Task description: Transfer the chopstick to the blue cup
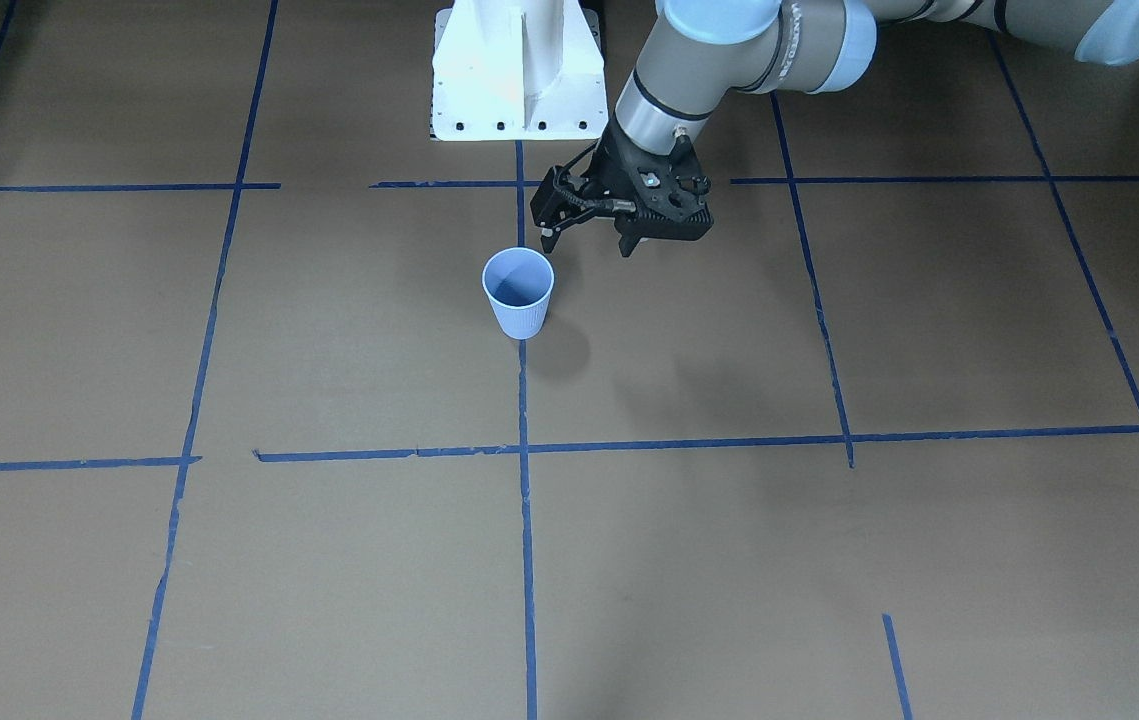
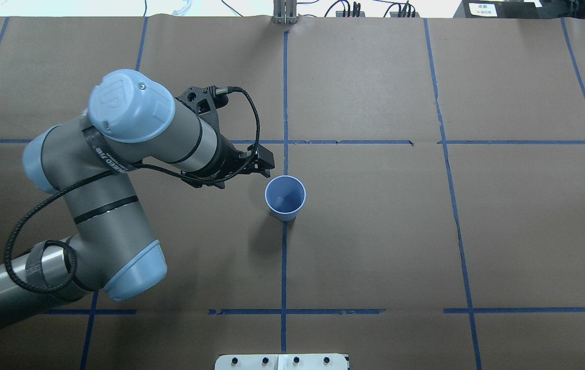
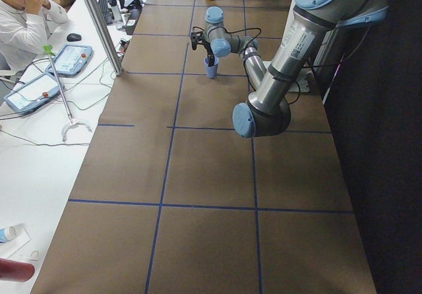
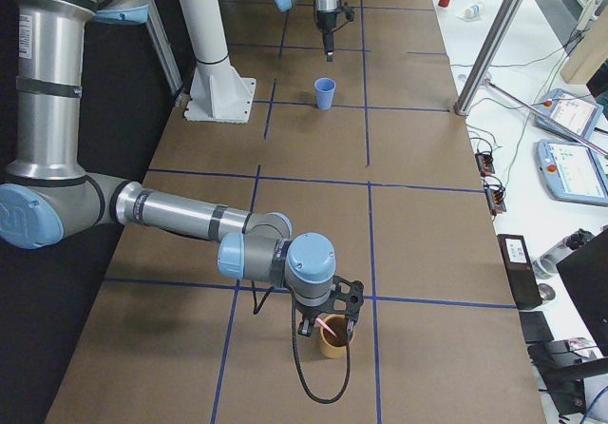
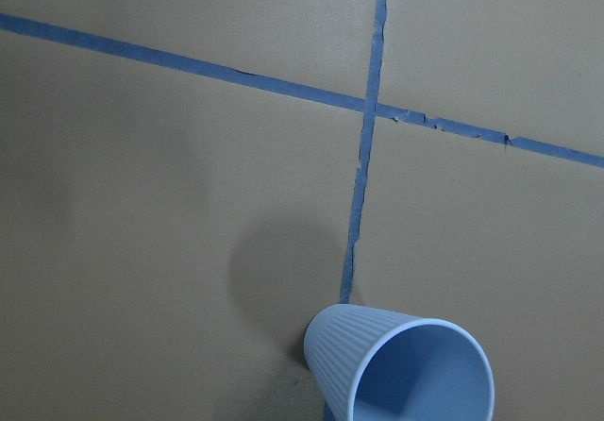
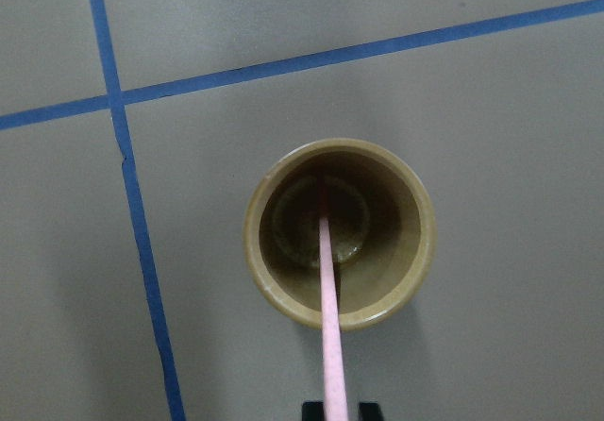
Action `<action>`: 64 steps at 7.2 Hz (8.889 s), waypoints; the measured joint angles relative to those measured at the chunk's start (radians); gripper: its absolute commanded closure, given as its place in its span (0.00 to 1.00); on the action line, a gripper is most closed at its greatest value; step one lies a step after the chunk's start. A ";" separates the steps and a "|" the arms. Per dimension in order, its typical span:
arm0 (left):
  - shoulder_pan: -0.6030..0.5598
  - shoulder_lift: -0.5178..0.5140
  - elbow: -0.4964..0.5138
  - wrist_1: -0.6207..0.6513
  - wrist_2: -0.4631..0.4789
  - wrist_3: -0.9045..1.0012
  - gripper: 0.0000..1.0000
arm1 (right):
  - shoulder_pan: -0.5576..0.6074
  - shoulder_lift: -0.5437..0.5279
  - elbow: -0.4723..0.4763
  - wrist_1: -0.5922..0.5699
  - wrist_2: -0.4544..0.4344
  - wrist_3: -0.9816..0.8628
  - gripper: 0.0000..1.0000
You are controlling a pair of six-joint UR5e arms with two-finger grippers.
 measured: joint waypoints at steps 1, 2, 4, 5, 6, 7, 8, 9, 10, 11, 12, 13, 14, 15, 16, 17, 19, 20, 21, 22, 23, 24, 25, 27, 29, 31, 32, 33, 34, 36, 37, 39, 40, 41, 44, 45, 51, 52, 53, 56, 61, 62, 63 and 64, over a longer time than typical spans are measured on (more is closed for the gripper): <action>-0.037 0.043 -0.059 0.001 -0.001 0.004 0.00 | 0.001 -0.001 0.006 0.001 0.005 -0.001 0.99; -0.071 0.087 -0.108 0.000 -0.003 0.008 0.00 | 0.003 -0.008 0.028 -0.001 0.013 -0.002 0.99; -0.100 0.125 -0.142 0.000 -0.003 0.010 0.00 | 0.035 -0.070 0.134 -0.008 0.020 -0.003 0.99; -0.104 0.129 -0.142 0.000 -0.001 0.011 0.00 | 0.066 -0.115 0.197 -0.009 0.021 -0.004 0.99; -0.106 0.131 -0.140 0.001 0.000 0.012 0.00 | 0.106 -0.162 0.265 -0.016 0.020 -0.004 0.99; -0.108 0.131 -0.139 0.002 0.001 0.012 0.00 | 0.148 -0.194 0.327 -0.033 0.020 -0.005 0.98; -0.110 0.134 -0.139 0.003 0.002 0.012 0.00 | 0.192 -0.212 0.391 -0.071 0.023 -0.005 0.98; -0.116 0.148 -0.141 0.004 0.001 0.012 0.00 | 0.222 -0.220 0.455 -0.117 0.031 -0.004 0.99; -0.123 0.167 -0.145 0.004 -0.002 0.021 0.00 | 0.234 -0.223 0.495 -0.140 0.068 -0.002 0.99; -0.128 0.186 -0.147 0.003 -0.002 0.036 0.00 | 0.221 -0.223 0.512 -0.150 0.136 0.000 0.98; -0.133 0.207 -0.148 0.003 -0.004 0.044 0.00 | 0.177 -0.219 0.517 -0.155 0.205 0.004 0.98; -0.138 0.219 -0.149 0.003 -0.003 0.048 0.00 | 0.117 -0.210 0.519 -0.155 0.291 0.031 0.98; -0.142 0.226 -0.149 0.004 0.000 0.049 0.00 | 0.051 -0.187 0.520 -0.152 0.413 0.112 0.98; -0.145 0.236 -0.149 0.004 0.001 0.050 0.00 | -0.015 -0.145 0.521 -0.149 0.543 0.235 0.97; -0.149 0.253 -0.148 0.004 0.000 0.050 0.00 | -0.086 -0.089 0.521 -0.140 0.659 0.386 0.98; -0.153 0.265 -0.147 0.003 0.000 0.061 0.00 | -0.162 -0.024 0.519 -0.114 0.729 0.546 0.98; -0.166 0.292 -0.142 0.001 0.001 0.110 0.00 | -0.368 0.195 0.485 -0.057 0.772 0.898 0.96; -0.172 0.299 -0.137 0.001 0.001 0.126 0.00 | -0.480 0.331 0.447 -0.047 0.768 1.032 0.95; -0.175 0.303 -0.133 0.000 0.001 0.137 0.00 | -0.578 0.460 0.393 -0.044 0.750 1.116 0.94; -0.176 0.306 -0.130 -0.001 0.001 0.142 0.00 | -0.653 0.569 0.335 -0.043 0.722 1.169 0.92; -0.176 0.310 -0.129 -0.001 0.001 0.143 0.00 | -0.711 0.634 0.298 -0.043 0.682 1.200 0.95; -0.176 0.313 -0.128 -0.001 0.001 0.143 0.00 | -0.758 0.678 0.277 -0.042 0.634 1.213 0.96; -0.175 0.314 -0.128 -0.001 0.001 0.142 0.00 | -0.788 0.711 0.259 -0.041 0.591 1.217 0.96; -0.174 0.314 -0.127 -0.001 0.001 0.141 0.00 | -0.810 0.761 0.225 -0.037 0.519 1.218 0.97; -0.173 0.314 -0.127 -0.001 0.001 0.138 0.00 | -0.816 0.795 0.195 -0.036 0.446 1.219 0.96; -0.172 0.314 -0.129 -0.001 0.001 0.138 0.00 | -0.829 0.803 0.158 -0.025 0.430 1.219 0.81; -0.172 0.314 -0.130 -0.001 0.001 0.137 0.00 | -0.837 0.807 0.124 0.009 0.428 1.219 0.63; -0.172 0.314 -0.130 -0.001 0.001 0.136 0.00 | -0.847 0.821 0.075 0.052 0.428 1.220 0.12; -0.172 0.314 -0.131 -0.001 0.001 0.135 0.00 | -0.856 0.838 0.037 0.078 0.428 1.220 0.01; -0.172 0.314 -0.132 -0.001 0.001 0.134 0.00 | -0.862 0.850 0.013 0.125 0.428 1.220 0.01; -0.172 0.314 -0.133 -0.001 0.001 0.134 0.00 | -0.858 0.849 0.011 0.160 0.428 1.223 0.01; -0.173 0.324 -0.131 0.000 0.002 0.143 0.00 | -0.809 0.793 0.036 0.223 0.430 1.234 0.00; -0.174 0.346 -0.129 0.000 0.002 0.182 0.00 | -0.766 0.716 0.057 0.300 0.420 1.232 0.00; -0.175 0.381 -0.128 0.001 0.003 0.259 0.00 | -0.702 0.619 0.068 0.394 0.409 1.225 0.00; -0.249 0.509 -0.115 0.002 -0.004 0.600 0.00 | -0.474 0.321 0.060 0.540 0.344 0.901 0.00; -0.288 0.537 -0.109 0.004 -0.006 0.694 0.00 | -0.435 0.268 0.053 0.522 0.268 0.792 0.00; -0.754 0.589 0.146 0.021 -0.317 1.338 0.00 | -0.079 0.231 -0.012 -0.018 0.034 -0.133 0.00; -0.814 0.560 0.189 0.056 -0.341 1.401 0.00 | -0.041 0.213 -0.017 -0.032 0.032 -0.195 0.00; -0.847 0.539 0.211 0.106 -0.348 1.444 0.00 | -0.031 0.207 -0.036 -0.036 0.026 -0.239 0.00; -0.921 0.537 0.242 0.258 -0.367 1.549 0.00 | -0.056 0.206 -0.064 -0.030 0.034 -0.264 0.00; -0.952 0.661 0.184 0.322 -0.440 1.557 0.00 | -0.107 0.189 -0.027 -0.032 0.063 -0.248 0.00; -0.951 0.666 0.180 0.322 -0.443 1.554 0.00 | -0.108 0.185 -0.025 -0.035 0.077 -0.247 0.00; -0.951 0.665 0.176 0.322 -0.444 1.545 0.00 | -0.108 0.179 -0.025 -0.035 0.086 -0.246 0.00; -0.950 0.659 0.174 0.322 -0.445 1.505 0.00 | -0.108 0.172 -0.024 -0.036 0.089 -0.245 0.00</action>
